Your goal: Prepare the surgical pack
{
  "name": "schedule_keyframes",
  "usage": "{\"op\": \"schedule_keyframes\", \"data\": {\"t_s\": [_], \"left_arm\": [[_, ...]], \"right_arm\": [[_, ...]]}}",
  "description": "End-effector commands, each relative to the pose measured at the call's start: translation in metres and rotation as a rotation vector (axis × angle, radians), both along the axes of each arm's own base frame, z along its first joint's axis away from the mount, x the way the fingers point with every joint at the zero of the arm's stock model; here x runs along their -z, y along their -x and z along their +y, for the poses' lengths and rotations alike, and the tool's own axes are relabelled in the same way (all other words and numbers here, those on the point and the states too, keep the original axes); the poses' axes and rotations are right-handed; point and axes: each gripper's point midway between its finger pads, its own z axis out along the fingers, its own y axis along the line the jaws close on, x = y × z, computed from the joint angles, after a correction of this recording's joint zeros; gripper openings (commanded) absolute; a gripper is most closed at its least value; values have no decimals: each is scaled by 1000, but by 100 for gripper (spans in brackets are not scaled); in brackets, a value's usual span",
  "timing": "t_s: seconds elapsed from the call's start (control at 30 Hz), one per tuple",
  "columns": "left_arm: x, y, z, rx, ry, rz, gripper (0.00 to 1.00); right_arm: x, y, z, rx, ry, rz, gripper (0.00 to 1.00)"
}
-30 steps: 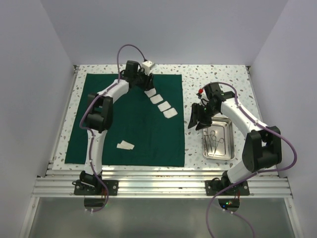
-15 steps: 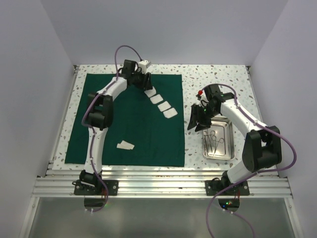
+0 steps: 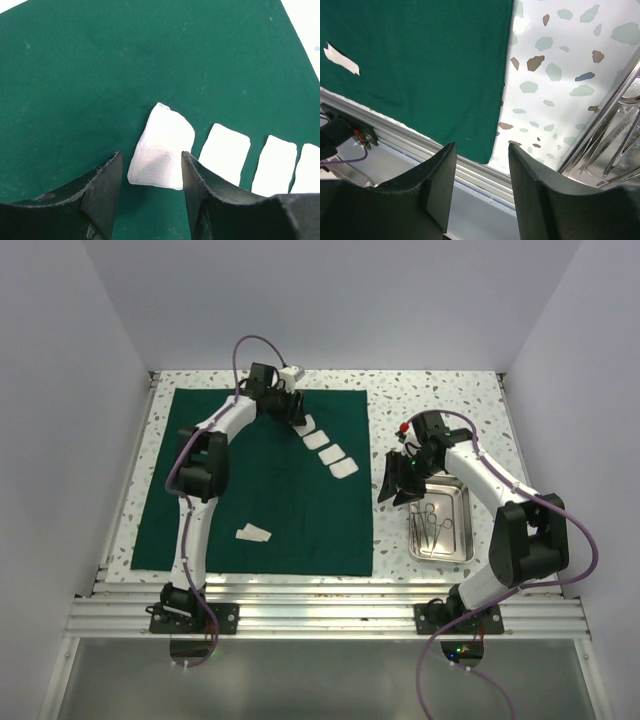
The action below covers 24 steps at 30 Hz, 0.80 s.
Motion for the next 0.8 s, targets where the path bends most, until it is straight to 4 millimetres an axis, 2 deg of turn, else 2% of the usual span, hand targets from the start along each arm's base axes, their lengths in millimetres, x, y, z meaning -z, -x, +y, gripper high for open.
{"op": "schedule_keyframes", "data": {"t_s": [0.0,0.27,0.43,0.77], "left_arm": [[-1,4,1,16,-26,-5,54],[9,15,-7,36,-58,17,53],[14,23,-11,47,-70,32,48],[27,19,2,-1,-141,38,39]], "right_arm": [[-3,-1,5,2,-38,-2,50],[-2,1,5,2,-42,-3,50],[-2,1,5,6,-46,-4,50],[-2,3,5,4,-47,-2,50]]}}
